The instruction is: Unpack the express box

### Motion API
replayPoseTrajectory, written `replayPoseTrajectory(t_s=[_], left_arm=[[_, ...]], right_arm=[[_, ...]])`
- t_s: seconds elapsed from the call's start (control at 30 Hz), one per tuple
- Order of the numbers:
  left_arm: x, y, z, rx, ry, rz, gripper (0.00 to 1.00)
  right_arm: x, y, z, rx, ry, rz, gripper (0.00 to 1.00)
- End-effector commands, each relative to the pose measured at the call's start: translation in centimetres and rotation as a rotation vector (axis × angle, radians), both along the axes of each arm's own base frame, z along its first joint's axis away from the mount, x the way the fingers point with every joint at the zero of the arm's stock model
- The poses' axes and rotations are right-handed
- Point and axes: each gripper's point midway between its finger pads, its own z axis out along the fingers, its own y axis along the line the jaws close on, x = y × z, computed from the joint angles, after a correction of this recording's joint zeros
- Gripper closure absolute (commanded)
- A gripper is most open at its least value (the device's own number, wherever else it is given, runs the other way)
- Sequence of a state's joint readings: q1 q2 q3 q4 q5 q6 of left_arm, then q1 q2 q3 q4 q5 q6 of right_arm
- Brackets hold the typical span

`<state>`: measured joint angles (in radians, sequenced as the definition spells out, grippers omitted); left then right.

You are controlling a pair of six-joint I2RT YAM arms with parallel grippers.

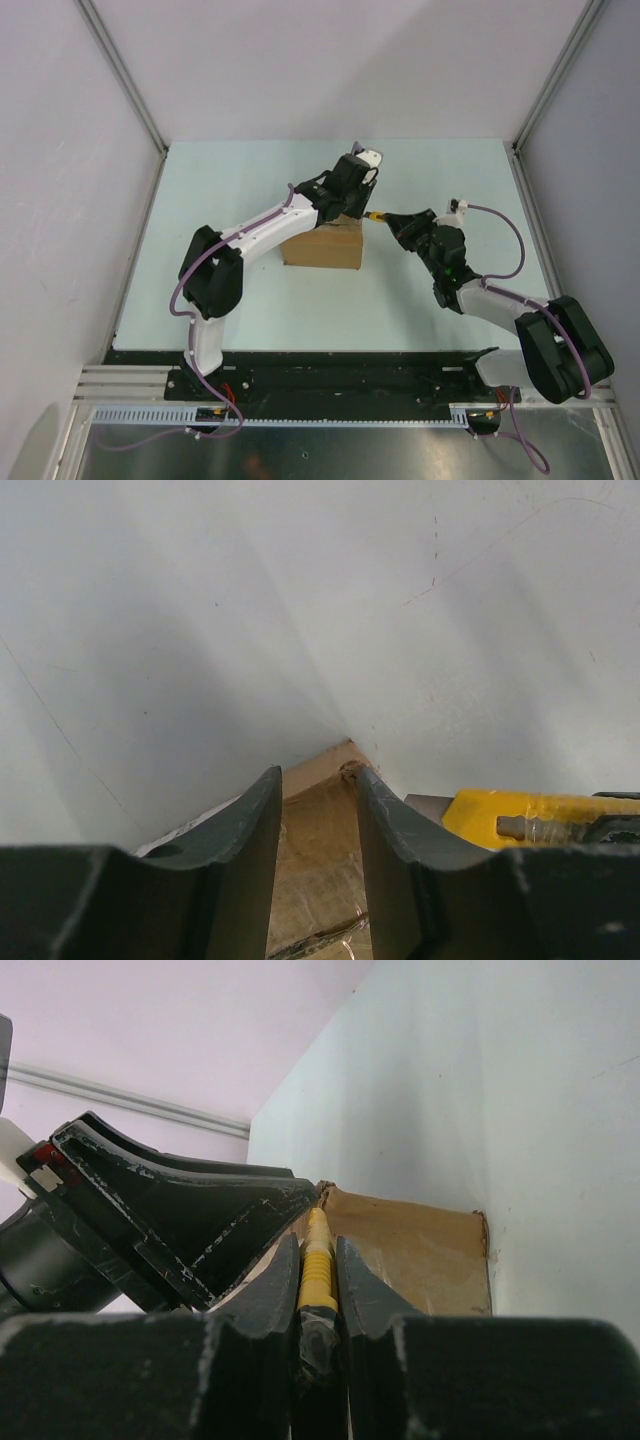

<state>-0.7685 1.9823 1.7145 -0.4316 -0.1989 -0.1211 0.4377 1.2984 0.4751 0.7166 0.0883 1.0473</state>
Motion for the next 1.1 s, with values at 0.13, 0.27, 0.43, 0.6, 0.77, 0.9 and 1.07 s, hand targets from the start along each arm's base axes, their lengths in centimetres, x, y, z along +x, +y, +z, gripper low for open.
replayPoseTrajectory(t_s=[0.13, 0.27, 0.43, 0.6, 0.77, 0.9, 1.07], left_arm=[[-1.5, 0.8, -2.1, 0.038, 0.074, 0.024, 0.60], [-2.0, 1.1, -2.9, 0.038, 0.113, 0.046, 0.61], [-3.0, 1.8, -4.7, 0.052, 0.195, 0.100, 0.66], [-3.9, 2.4, -6.3, 0.080, 0.256, 0.126, 0.71], [-4.3, 2.7, -7.2, 0.099, 0.284, 0.143, 0.73], [-4.4, 2.8, -7.8, 0.113, 0.303, 0.148, 0.73], [-4.5, 3.2, -8.3, 0.140, 0.316, 0.159, 0.74]], right_arm=[[-0.1, 0.7, 0.3, 0.009, -0.017, 0.012, 1.00], [-0.4, 1.2, 0.3, 0.011, -0.016, 0.028, 1.00], [-1.1, 1.6, 0.2, 0.010, 0.000, 0.042, 1.00], [-1.6, 1.7, -0.5, 0.005, 0.016, 0.047, 1.00], [-2.0, 1.5, -0.9, 0.010, 0.029, 0.045, 1.00], [-2.2, 1.6, -1.0, 0.005, 0.032, 0.052, 1.00], [-2.6, 2.0, -1.3, 0.013, 0.041, 0.070, 1.00]])
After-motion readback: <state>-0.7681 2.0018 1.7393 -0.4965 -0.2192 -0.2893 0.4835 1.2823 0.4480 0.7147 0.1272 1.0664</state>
